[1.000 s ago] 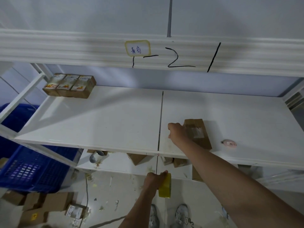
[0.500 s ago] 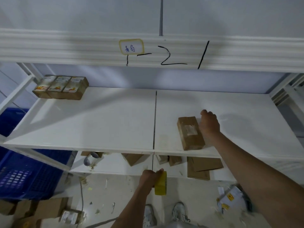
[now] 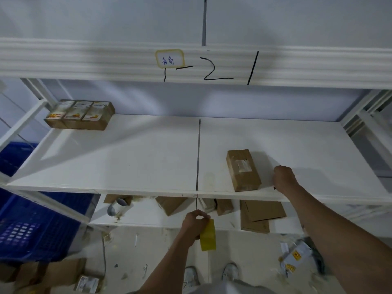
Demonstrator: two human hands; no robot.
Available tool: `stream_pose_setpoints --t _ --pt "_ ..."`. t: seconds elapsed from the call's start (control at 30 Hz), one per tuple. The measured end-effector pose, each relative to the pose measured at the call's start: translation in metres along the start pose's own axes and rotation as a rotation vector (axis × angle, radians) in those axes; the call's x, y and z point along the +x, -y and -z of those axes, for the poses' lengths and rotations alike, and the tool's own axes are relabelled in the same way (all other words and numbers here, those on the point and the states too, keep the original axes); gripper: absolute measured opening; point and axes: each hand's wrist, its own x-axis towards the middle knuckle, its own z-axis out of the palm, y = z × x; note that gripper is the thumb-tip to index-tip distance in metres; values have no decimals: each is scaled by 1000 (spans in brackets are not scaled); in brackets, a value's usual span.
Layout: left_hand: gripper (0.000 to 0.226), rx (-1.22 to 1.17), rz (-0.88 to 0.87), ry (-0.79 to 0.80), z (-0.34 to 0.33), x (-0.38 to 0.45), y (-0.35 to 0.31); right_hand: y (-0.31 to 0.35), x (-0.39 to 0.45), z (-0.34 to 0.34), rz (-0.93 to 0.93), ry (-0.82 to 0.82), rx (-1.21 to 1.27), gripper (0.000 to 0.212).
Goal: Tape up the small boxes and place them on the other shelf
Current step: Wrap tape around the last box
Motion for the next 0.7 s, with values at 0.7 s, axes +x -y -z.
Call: stream_pose_setpoints --t 0.7 --pt "10 -199 26 -29 3 -14 1 -17 -2 4 -119 -190 480 17"
